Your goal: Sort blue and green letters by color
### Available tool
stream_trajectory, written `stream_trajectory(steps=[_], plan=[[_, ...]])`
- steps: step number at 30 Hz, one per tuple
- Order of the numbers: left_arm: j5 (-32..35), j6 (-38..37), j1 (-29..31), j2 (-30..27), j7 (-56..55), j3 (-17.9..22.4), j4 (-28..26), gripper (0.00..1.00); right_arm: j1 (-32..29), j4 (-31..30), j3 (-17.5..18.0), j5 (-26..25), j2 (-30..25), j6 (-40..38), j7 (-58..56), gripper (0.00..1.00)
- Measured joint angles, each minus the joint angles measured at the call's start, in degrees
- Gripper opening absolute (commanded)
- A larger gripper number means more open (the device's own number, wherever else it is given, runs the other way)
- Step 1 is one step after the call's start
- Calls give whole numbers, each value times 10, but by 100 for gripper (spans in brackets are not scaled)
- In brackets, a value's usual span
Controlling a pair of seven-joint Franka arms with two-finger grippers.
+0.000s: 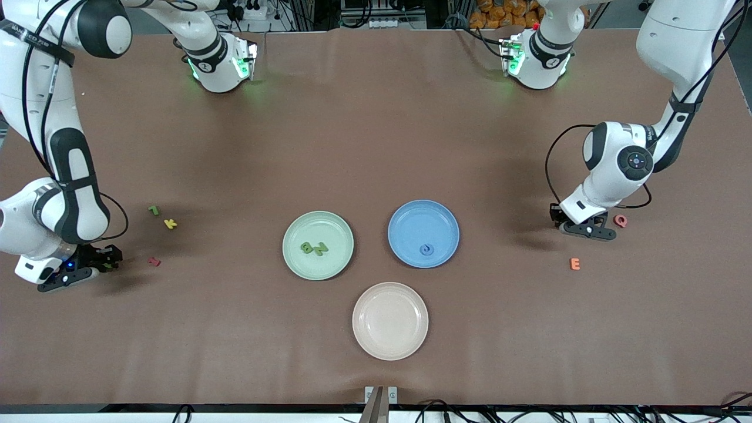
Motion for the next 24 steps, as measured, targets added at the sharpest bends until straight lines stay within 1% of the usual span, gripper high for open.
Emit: stream_trajectory(steps=[4, 8, 17, 19, 24], plan=[[0, -12, -21, -14, -33, 0, -1, 28, 28, 2, 1, 0, -11, -18, 67, 13], [0, -22, -46, -25, -71, -1, -1, 28, 67, 2, 2, 0, -21, -29, 158, 13], [0, -47, -98, -52, -144, -1, 3, 27, 184, 18, 7, 1, -25, -30, 413, 12], [0, -60, -105, -58, -155, -2, 8, 27, 211, 24, 8, 1, -25, -30, 467, 10], [-10, -84, -125, -66, -174, -2, 26, 27, 274, 33, 8, 1, -25, -30, 599, 10]])
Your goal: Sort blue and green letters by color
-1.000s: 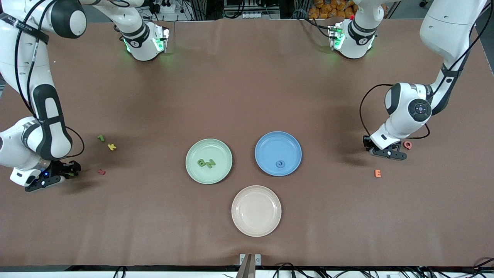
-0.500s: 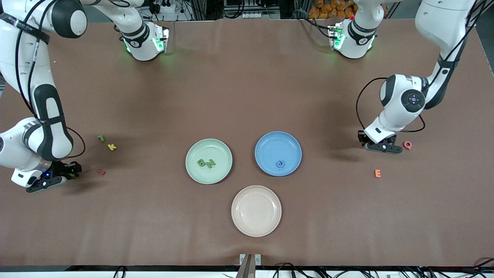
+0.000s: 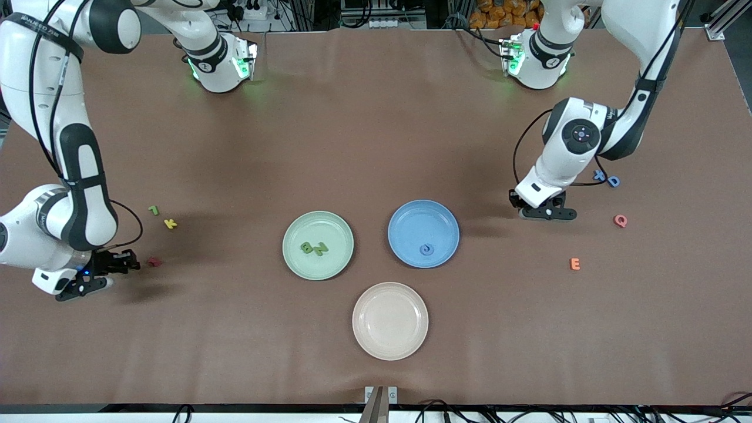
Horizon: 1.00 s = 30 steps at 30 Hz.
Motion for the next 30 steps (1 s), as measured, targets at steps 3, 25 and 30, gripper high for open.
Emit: stream_trajectory(steps=[3, 25, 30], plan=[[-15, -5, -15, 0, -7, 0, 8, 27, 30, 2, 0, 0, 0, 0, 64, 10], [-23, -6, -76, 90, -97, 3, 87, 26, 127, 0, 5, 69, 19, 60, 305, 10], [-23, -6, -84, 100, -99, 9, 95, 26, 142, 0, 6, 70, 41, 93, 336, 10]])
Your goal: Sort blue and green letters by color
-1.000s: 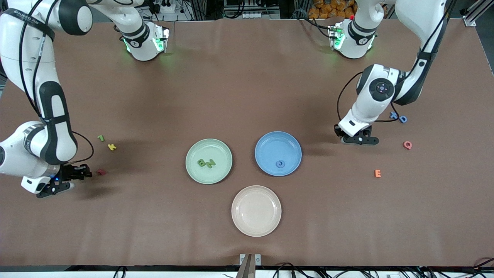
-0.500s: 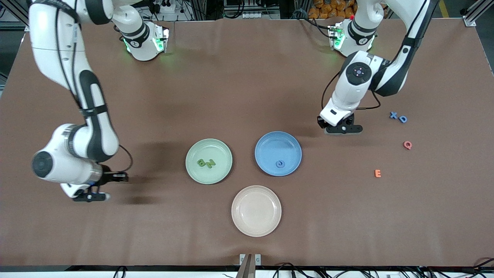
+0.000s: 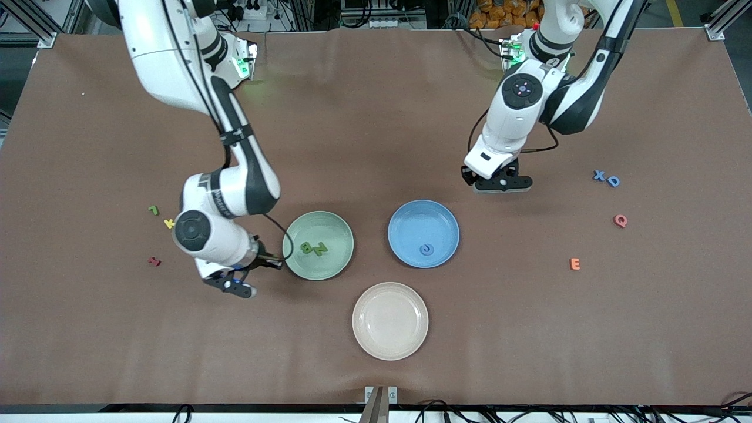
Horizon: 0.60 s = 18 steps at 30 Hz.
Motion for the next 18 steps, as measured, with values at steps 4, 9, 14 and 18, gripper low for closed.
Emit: stream_trajectory(steps=[4, 9, 14, 18], plan=[[0, 0, 0, 6, -5, 2, 16, 26, 12, 3, 0, 0, 20, 25, 18, 12], [0, -5, -2, 15, -15, 2, 46, 26, 20, 19, 0, 0, 32, 32, 40, 95], [0, -40, -3, 24, -18, 2, 87, 26, 21, 29, 0, 0, 40, 32, 47, 100], [0, -54, -3, 34, -18, 2, 112, 26, 21, 32, 0, 0, 42, 32, 48, 100]])
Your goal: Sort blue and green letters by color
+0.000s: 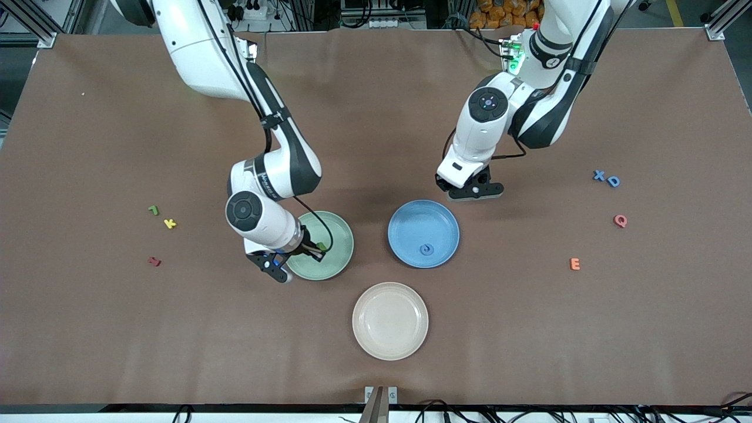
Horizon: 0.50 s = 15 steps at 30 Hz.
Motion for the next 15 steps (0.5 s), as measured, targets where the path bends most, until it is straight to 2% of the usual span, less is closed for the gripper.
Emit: stream_trajectory(steps=[7, 15], plan=[[0, -2, 0, 29, 0, 0, 28, 25, 0, 0, -4, -6, 2, 0, -1, 100], [0, -2, -1, 56, 0, 0, 46, 25, -3, 9, -25, -55, -3, -45, -28, 100]])
